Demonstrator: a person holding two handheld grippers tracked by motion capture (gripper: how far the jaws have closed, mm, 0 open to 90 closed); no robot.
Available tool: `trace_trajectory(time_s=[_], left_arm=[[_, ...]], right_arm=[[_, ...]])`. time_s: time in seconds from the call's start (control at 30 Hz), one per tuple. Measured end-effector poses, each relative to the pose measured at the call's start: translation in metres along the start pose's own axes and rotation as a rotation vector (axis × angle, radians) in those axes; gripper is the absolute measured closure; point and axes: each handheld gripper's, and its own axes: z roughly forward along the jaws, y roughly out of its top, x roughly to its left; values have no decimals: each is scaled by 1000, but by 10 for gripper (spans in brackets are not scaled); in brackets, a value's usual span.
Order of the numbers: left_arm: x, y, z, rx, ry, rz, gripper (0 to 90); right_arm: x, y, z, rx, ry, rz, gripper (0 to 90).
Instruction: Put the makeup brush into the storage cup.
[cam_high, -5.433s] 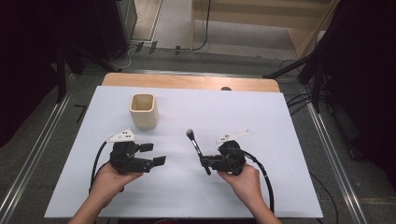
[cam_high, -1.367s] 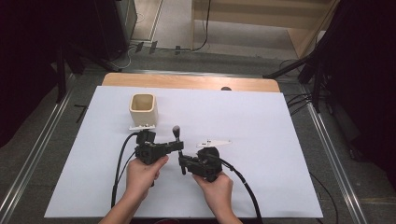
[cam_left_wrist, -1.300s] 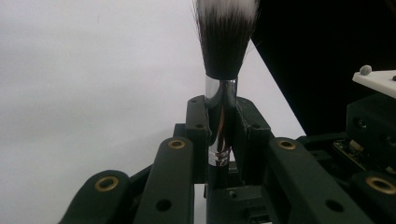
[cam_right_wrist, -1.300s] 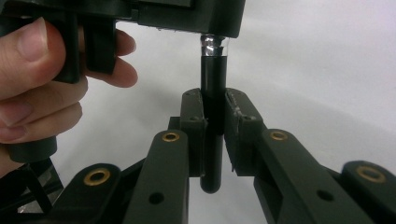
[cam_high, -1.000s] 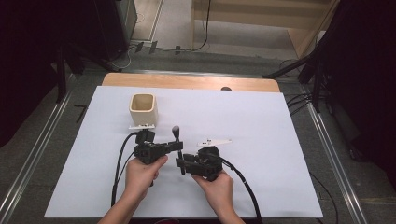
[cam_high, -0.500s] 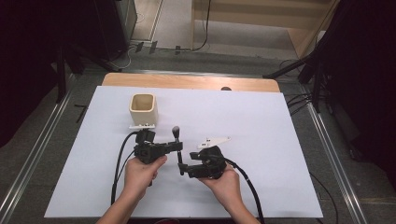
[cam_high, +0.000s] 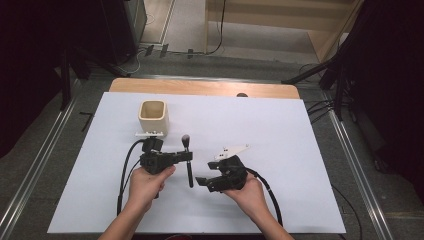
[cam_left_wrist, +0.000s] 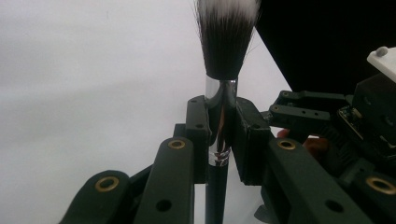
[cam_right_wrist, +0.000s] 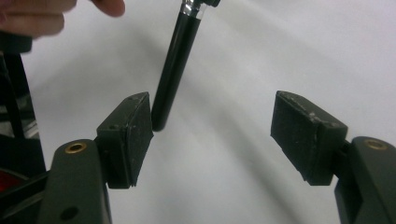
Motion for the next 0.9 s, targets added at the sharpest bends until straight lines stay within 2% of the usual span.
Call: trace_trajectory(time_s=[0.27, 0.33, 0.43, 0.53, 0.67, 0.9], left_arm=[[-1, 0, 0, 45, 6, 16, 788], [-1, 1, 0, 59, 9, 28, 787], [-3, 2, -1, 64, 19, 50, 787], [-3, 3, -3, 70, 14, 56, 788], [-1, 4, -6, 68, 16, 50, 788], [2, 6, -12, 72, 12, 64, 787]], right_arm=[[-1, -3, -2, 29, -12, -53, 279], [-3, -3, -3, 40, 1, -52, 279], [-5, -4, -7, 21, 33, -46, 279], [-7, -4, -11, 5, 34, -61, 279], [-10, -6, -14, 23, 38, -55, 279], [-14, -10, -20, 46, 43, -61, 271]])
